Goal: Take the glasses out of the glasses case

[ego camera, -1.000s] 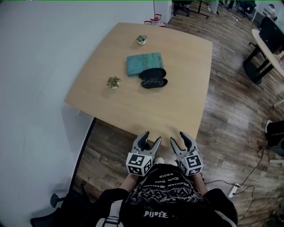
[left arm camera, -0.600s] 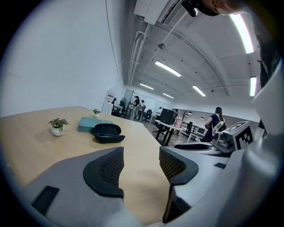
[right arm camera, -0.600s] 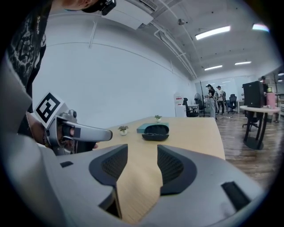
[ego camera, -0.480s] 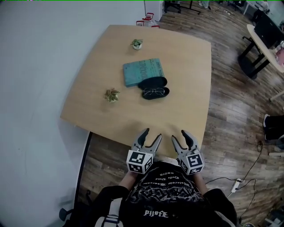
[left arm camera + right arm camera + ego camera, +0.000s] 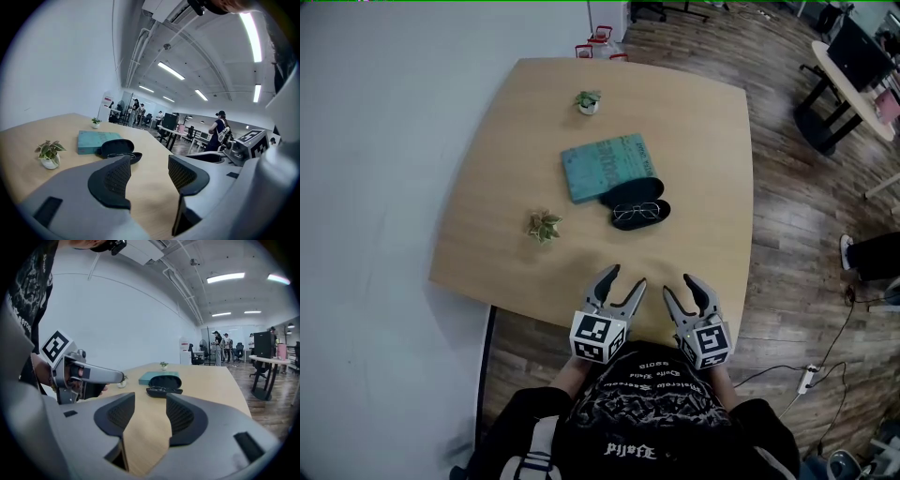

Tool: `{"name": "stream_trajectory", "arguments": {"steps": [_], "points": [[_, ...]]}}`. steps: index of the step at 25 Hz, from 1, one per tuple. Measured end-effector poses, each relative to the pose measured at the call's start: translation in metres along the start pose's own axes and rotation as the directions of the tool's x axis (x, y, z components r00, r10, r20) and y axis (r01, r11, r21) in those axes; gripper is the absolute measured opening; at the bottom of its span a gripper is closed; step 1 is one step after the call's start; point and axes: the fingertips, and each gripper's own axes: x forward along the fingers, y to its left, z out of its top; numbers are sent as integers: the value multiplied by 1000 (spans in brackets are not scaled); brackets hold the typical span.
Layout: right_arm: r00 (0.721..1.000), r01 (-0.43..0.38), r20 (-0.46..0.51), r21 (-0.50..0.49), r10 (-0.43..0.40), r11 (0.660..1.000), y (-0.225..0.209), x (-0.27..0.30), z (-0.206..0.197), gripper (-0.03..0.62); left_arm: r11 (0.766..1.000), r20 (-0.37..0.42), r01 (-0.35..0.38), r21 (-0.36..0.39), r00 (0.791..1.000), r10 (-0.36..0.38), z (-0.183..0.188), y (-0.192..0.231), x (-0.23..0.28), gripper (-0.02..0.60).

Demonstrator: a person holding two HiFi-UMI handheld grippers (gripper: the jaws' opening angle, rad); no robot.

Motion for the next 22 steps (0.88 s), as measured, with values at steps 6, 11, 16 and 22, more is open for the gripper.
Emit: {"name": "stream_trajectory", "arguments": {"steps": [6, 11, 16, 22], "points": [[1000, 7, -13, 0, -7, 1000, 8, 27, 4, 221, 1000, -10, 16, -2, 1000, -16, 5, 26, 3, 258], [997, -66, -37, -15, 66, 998, 20, 50, 11, 219, 999, -2, 38, -2, 999, -38, 12, 44, 6, 258], [997, -82, -19, -92, 80, 992, 15, 70, 38, 219, 1000, -3, 19, -2, 1000, -19, 14, 64, 9, 258], [996, -92, -40, -250, 85, 964, 2, 96, 68, 219, 1000, -9, -9, -26, 1000, 9, 7, 80, 9, 258]]}}
